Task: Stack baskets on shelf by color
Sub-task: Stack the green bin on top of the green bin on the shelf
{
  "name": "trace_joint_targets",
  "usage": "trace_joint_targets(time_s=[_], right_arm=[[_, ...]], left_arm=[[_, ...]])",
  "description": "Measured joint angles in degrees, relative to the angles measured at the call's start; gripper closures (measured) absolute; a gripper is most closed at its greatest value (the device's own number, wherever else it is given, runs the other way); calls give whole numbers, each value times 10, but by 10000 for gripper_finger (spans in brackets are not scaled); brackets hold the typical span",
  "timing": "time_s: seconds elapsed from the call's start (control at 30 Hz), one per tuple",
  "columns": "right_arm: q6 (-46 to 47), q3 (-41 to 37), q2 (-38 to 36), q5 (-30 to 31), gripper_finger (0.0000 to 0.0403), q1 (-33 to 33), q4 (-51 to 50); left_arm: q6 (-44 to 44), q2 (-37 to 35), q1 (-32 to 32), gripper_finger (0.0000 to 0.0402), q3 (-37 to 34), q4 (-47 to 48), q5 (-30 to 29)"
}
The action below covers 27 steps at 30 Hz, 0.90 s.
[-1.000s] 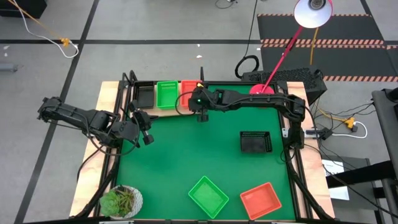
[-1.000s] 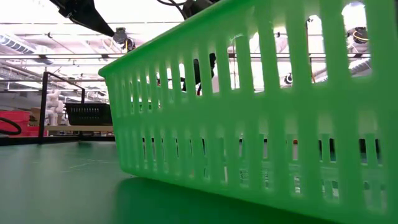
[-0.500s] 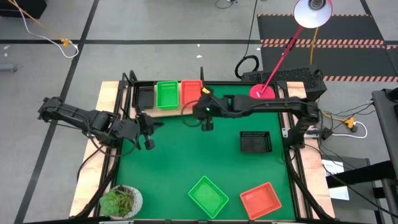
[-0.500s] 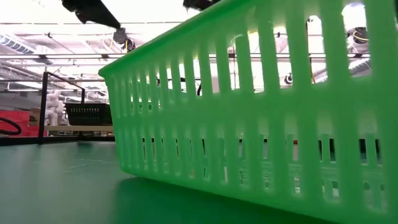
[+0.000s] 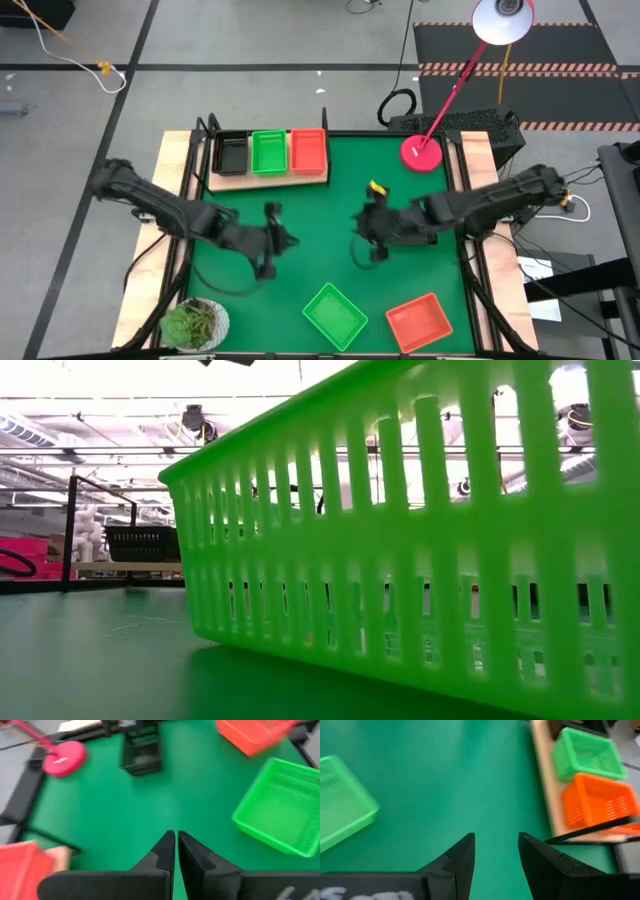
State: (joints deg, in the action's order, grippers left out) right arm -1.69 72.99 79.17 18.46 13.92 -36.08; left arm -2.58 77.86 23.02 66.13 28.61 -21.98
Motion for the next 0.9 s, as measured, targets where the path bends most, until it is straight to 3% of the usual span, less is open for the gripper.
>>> trace_joint_targets(time_s=[0.13,0.33,0.5,0.67,0.9], right_arm=[[49,-83,-56,11,259,62,27],[87,-172,-121,12,259,120,62],[96,-195,-152,15,259,132,66],[82,-196,-151,12,259,132,99],[52,-196,-148,13,259,132,124]], left_arm=[[10,99,39,345,80,-4,8],[41,242,93,237,179,18,43],[149,315,115,184,223,73,40],[337,342,116,187,224,101,34],[551,355,113,242,223,136,39]])
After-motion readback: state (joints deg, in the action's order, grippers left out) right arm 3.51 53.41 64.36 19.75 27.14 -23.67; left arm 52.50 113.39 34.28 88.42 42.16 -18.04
